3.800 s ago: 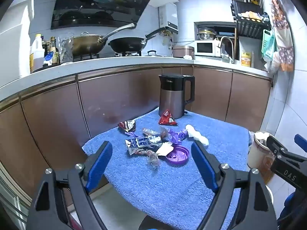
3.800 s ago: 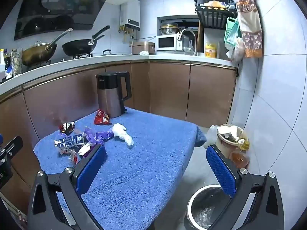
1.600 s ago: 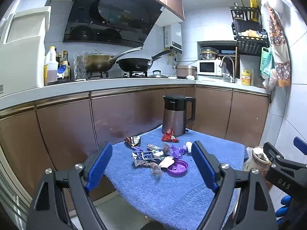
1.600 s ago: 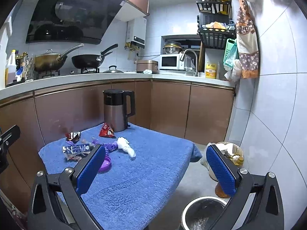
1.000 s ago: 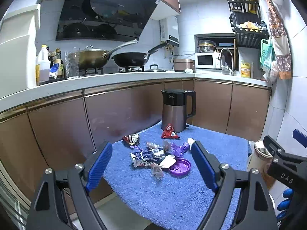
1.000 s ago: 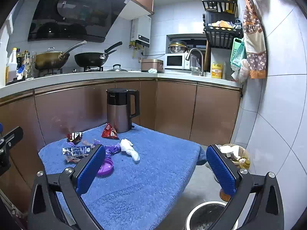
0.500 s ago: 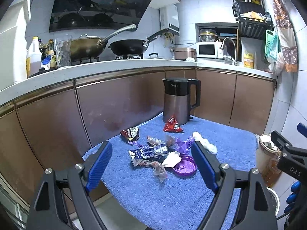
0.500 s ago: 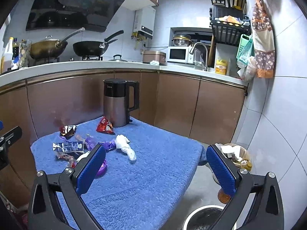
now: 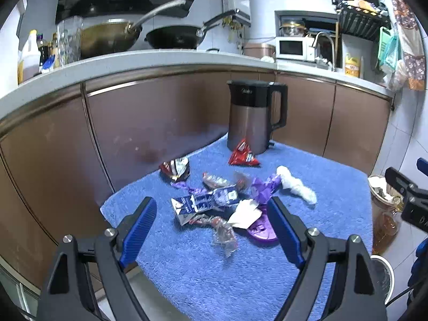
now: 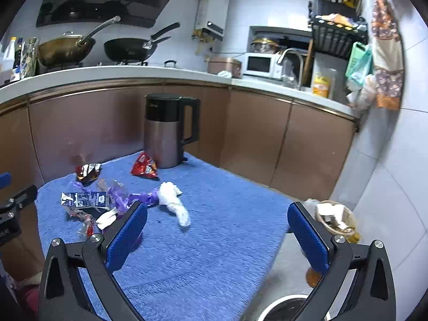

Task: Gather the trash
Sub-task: 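Reach the right gripper to the purple plastic lid and grasp it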

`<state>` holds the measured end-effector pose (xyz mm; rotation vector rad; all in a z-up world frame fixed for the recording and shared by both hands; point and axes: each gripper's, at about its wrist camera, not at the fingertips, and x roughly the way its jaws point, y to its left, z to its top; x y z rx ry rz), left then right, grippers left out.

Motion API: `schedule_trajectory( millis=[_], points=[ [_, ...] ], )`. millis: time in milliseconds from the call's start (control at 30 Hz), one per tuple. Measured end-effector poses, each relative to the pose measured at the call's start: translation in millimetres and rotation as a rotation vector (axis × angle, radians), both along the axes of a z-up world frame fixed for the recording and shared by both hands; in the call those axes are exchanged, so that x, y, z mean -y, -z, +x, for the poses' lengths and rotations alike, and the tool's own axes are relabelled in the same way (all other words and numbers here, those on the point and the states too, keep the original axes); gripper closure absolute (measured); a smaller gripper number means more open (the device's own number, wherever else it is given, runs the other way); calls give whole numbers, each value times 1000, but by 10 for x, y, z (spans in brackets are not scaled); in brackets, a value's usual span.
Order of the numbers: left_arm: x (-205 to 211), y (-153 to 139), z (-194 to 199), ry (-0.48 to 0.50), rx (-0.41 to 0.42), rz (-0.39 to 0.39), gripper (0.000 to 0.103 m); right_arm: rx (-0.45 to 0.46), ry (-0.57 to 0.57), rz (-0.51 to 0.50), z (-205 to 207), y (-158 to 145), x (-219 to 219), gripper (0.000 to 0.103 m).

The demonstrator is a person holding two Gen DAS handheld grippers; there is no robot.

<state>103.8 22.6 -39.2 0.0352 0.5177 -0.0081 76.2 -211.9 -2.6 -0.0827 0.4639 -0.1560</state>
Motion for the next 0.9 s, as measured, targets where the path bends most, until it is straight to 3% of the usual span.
schedule_trajectory(
  millis=[300, 433, 567, 633, 767, 900],
  points=[
    [-279, 454, 325, 13, -148, -47, 20, -160, -170, 180, 590, 396, 54, 2],
    [-304, 703, 509, 36, -240, -92, 20, -273, -250, 266, 905, 725, -32, 24],
    [-194, 904, 707, 63, -292, -105, 22, -391, -337, 348, 1225, 1070, -234, 39],
    [-123, 966, 787, 75, -308, -90, 28, -433, -371, 371, 1351, 1193, -333, 48],
    [-56, 1130, 959, 92, -360, -88, 39, -489, -393, 380, 1556, 1377, -490, 54],
    [-57, 1292, 1077, 98, -426, -108, 63, -540, -398, 387, 1671, 1492, -552, 73]
  ],
)
